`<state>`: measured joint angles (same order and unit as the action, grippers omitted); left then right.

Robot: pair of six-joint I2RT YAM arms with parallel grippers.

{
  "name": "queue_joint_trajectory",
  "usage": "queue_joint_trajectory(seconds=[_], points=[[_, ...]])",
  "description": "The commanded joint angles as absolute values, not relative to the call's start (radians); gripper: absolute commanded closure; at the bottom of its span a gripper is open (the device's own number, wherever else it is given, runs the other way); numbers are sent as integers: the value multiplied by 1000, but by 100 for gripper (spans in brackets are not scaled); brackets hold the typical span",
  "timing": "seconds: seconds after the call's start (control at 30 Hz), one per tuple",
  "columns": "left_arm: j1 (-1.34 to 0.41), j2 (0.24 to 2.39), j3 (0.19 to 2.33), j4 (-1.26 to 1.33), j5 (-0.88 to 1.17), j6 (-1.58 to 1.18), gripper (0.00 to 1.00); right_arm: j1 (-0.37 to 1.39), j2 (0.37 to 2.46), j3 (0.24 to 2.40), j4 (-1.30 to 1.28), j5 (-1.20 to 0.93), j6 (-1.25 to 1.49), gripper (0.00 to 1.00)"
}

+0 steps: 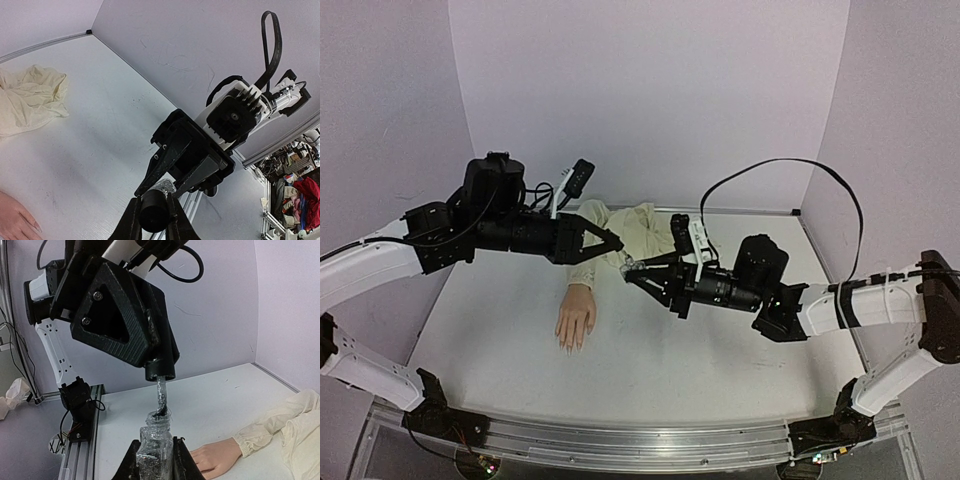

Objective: Paint the nails

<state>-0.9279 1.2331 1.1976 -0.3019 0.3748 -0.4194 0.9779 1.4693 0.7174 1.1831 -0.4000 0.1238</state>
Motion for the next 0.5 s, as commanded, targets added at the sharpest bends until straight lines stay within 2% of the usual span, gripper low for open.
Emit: queue_joint_trajectory(seconds=[0.0,0.47], points=[[-923,1229,1238,-238,396,-425,100,985,1458,764,1272,-410,120,100],[-923,1218,1219,-238,397,-428,100,984,1446,752,1273,-389,104,100]])
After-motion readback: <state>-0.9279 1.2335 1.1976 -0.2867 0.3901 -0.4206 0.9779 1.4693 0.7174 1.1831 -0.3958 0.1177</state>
